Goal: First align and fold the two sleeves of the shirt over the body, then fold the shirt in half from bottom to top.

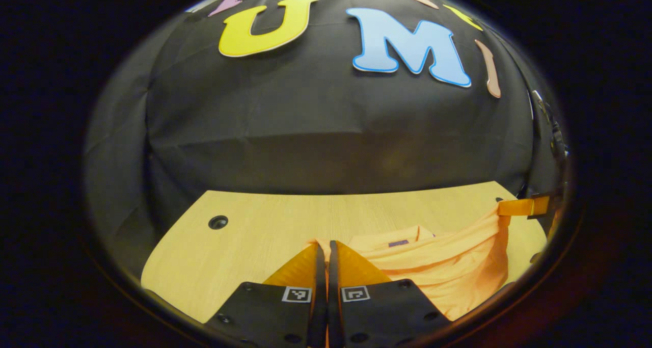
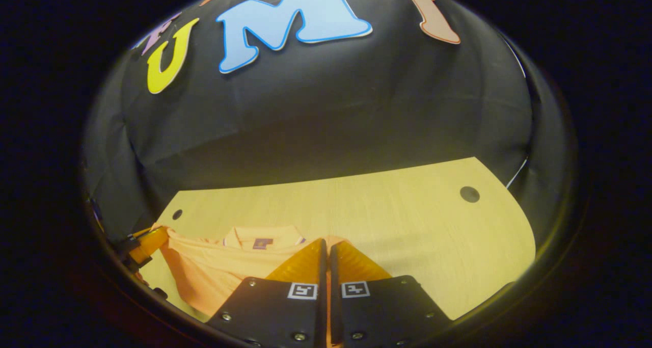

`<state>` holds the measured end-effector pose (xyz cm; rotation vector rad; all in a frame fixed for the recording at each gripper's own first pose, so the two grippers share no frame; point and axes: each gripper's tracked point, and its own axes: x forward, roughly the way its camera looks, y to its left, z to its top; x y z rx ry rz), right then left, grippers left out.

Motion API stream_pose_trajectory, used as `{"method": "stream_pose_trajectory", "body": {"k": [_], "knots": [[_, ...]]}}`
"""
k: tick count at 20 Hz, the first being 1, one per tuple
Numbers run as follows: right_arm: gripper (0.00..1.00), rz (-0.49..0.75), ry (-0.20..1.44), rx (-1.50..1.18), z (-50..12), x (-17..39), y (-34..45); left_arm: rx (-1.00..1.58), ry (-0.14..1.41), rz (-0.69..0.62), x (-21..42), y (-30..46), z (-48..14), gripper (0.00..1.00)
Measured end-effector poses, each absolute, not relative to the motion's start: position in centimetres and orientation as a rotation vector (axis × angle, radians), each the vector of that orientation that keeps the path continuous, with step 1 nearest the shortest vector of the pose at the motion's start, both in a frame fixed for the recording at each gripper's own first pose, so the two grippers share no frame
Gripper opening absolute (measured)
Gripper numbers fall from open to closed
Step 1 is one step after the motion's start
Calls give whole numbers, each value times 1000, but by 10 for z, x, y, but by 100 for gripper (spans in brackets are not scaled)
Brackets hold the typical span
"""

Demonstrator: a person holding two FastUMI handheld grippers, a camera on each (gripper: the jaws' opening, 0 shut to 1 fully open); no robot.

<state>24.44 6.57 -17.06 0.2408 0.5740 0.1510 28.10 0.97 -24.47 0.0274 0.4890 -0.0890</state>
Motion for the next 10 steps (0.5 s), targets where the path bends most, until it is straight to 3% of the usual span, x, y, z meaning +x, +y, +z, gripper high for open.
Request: {"method": "stream_pose_trajectory", "body": {"k": [10], "knots": [[4,114,655,154,-211,255,65,73,544,-67,293,7,-279,7]]}}
